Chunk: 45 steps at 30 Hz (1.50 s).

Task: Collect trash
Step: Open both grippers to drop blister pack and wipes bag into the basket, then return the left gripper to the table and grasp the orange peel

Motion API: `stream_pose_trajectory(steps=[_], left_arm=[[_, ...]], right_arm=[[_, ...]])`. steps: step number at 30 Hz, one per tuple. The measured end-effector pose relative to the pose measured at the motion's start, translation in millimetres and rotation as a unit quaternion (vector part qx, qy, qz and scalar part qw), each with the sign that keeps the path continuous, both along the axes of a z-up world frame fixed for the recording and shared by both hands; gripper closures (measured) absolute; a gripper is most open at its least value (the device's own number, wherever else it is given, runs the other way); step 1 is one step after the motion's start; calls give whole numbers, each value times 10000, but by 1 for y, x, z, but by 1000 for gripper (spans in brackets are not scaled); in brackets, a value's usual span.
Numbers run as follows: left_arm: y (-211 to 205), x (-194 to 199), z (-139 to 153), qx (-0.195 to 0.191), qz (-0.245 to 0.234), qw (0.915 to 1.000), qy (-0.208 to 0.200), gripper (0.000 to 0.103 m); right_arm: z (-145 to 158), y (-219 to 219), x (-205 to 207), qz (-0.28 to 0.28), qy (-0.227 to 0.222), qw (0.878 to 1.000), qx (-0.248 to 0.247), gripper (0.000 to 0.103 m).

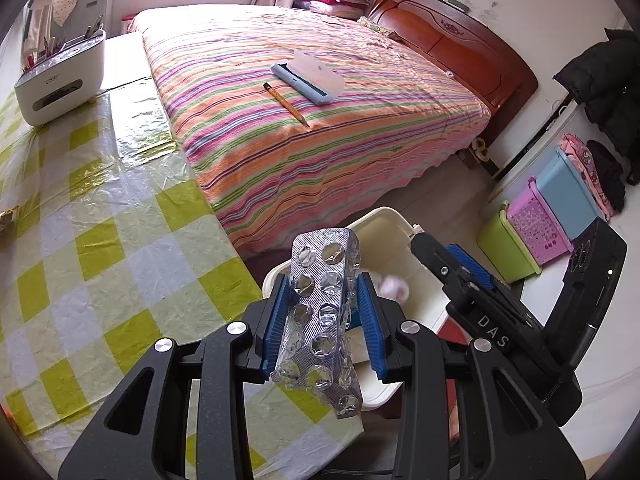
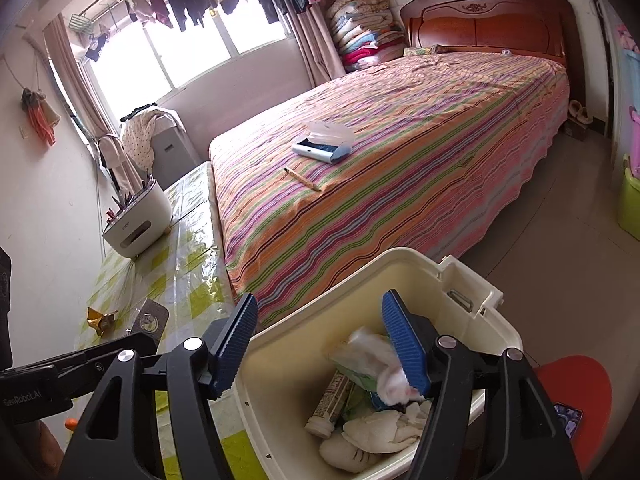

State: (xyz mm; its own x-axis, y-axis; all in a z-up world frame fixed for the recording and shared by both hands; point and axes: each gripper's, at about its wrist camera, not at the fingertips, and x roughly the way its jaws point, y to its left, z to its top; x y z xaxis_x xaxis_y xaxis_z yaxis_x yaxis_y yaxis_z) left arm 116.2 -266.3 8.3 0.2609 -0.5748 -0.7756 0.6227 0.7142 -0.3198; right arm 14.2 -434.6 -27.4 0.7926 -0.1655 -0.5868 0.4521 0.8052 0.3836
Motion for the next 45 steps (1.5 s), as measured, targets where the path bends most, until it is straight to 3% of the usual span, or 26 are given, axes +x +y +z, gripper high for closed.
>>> stream_pose_trajectory(steps=[11, 22, 23, 24, 25, 31, 39, 45], left_arm=[[-19, -2, -8, -107, -130, 9997, 171, 69], [-36, -4, -8, -868, -204, 9948, 482, 65], [-36, -4, -7, -923, -159, 9946, 455, 49], [-35, -3, -6, -941, -60, 9947, 404, 23], [-33, -3, -5, -950, 75, 9949, 338, 16], [-15, 6, 1, -992, 372, 9937, 375, 15], [37, 1, 30, -629, 720, 9947, -376, 15], [87, -1, 38, -378, 988, 9935, -426, 15]], right_arm=[[17, -21, -35, -925, -816, 9924, -50, 39], [26, -29, -52, -1238, -1259, 9843, -68, 39], [27, -28, -53, -1236, -1286, 9839, -82, 39], [28, -27, -54, -1235, -1309, 9836, -89, 39], [29, -27, -54, -1225, -1331, 9834, -89, 39], [33, -21, -55, -1129, -1460, 9828, -16, 39], [38, -9, -47, -844, -1479, 9854, 50, 39], [39, -3, -42, -728, -1451, 9866, 141, 39]])
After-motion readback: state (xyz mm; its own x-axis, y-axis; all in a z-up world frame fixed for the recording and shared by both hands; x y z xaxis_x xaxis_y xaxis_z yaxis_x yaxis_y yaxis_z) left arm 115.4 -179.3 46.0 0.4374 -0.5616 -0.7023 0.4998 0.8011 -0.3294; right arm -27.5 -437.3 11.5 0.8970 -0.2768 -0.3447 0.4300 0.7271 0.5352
